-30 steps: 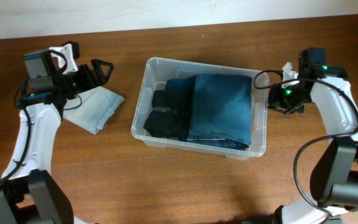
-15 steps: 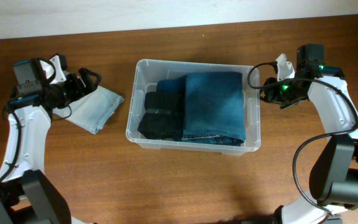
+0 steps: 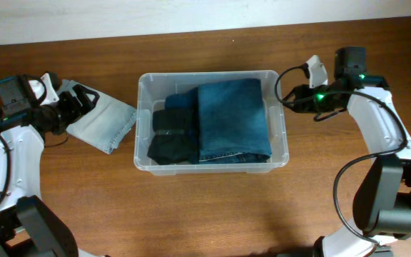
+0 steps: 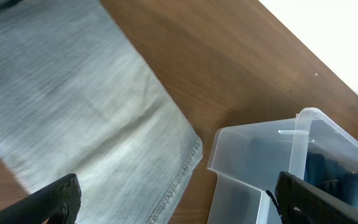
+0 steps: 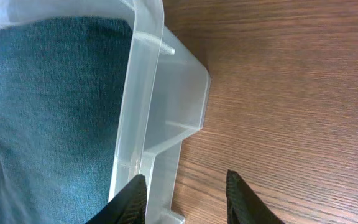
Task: Pack container
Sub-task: 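Withdraw the left gripper from the bin toward the light-blue jeans, then lower the left gripper and grasp the folded light-blue jeans, then lift the light-blue jeans and lay them in the bin's left half, then push the light-blue jeans down and tuck them with the left gripper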
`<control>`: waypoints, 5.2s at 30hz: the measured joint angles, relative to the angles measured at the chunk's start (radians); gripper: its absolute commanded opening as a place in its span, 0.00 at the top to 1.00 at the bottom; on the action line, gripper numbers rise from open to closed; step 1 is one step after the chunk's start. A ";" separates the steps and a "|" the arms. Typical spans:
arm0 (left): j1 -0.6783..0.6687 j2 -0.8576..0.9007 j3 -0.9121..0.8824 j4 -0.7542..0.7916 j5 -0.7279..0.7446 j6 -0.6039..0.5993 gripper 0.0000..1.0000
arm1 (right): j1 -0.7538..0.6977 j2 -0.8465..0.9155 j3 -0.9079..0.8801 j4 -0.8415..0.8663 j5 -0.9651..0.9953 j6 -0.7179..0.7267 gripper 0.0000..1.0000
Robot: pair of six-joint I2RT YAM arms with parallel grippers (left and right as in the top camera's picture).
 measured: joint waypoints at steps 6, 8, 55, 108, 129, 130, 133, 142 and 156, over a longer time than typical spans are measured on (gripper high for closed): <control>0.064 0.000 0.000 -0.043 -0.015 -0.004 0.01 | 0.002 0.000 0.008 -0.048 0.027 0.002 0.50; 0.090 0.000 0.000 -0.072 -0.039 -0.019 0.01 | -0.005 0.000 0.022 -0.074 0.050 -0.005 0.46; 0.091 0.335 0.003 0.065 -0.010 -0.109 0.62 | -0.069 -0.037 0.313 -0.358 0.181 -0.004 0.32; -0.489 -0.242 0.023 -0.326 0.236 0.369 0.99 | -0.069 -0.051 0.313 -0.391 0.200 -0.003 0.32; -0.489 -0.067 0.025 -0.233 0.023 0.465 0.67 | -0.069 -0.053 0.313 -0.398 0.207 -0.003 0.32; -0.489 -0.066 0.025 -0.222 0.011 0.465 0.60 | -0.069 -0.053 0.313 -0.399 0.207 -0.003 0.32; -0.483 -0.066 0.027 -0.184 -0.025 0.475 0.39 | -0.069 -0.053 0.313 -0.400 0.207 -0.003 0.32; -0.476 -0.066 0.031 -0.147 -0.063 0.475 0.01 | -0.069 -0.053 0.313 -0.402 0.207 -0.003 0.31; -0.476 -0.132 0.155 -0.252 -0.067 0.460 0.78 | -0.069 -0.053 0.313 -0.402 0.211 -0.003 0.31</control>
